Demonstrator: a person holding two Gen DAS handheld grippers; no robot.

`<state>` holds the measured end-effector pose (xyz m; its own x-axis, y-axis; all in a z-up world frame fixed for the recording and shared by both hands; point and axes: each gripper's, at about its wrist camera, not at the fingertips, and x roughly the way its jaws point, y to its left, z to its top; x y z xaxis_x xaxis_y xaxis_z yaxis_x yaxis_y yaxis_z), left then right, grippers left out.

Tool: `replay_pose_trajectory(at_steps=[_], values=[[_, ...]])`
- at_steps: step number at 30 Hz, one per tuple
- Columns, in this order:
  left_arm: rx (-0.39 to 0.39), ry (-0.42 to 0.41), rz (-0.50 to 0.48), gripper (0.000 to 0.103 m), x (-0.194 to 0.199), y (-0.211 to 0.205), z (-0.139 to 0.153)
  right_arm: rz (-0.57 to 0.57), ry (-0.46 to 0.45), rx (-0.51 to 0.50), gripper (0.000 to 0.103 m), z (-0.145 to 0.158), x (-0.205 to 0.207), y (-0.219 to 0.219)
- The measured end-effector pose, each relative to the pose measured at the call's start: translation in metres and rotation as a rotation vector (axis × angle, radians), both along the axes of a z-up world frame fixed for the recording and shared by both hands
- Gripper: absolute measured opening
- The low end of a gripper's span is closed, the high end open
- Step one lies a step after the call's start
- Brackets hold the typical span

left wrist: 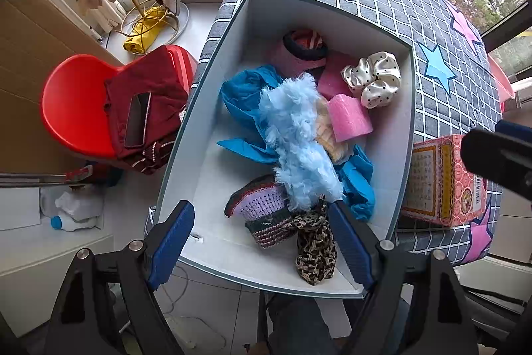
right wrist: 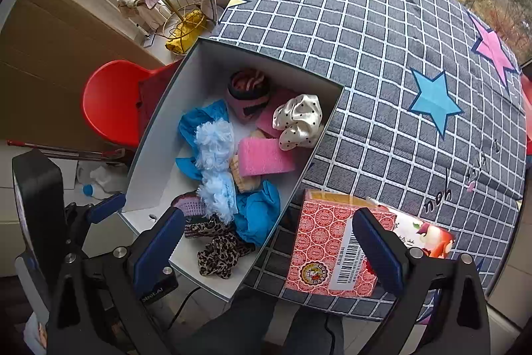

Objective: Organize soft objects

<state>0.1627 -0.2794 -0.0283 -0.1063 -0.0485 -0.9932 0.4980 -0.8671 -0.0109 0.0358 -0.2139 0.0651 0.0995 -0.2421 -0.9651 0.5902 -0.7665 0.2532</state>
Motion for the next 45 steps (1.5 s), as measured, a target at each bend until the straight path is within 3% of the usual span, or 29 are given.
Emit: replay_pose_trajectory(at_steps=[45], values=[[-0.009,0.004,0.025,0.086,0.017,-0.010,0.000,0.048,0.005,0.015,0.102,0.000,0.026,-0.016]])
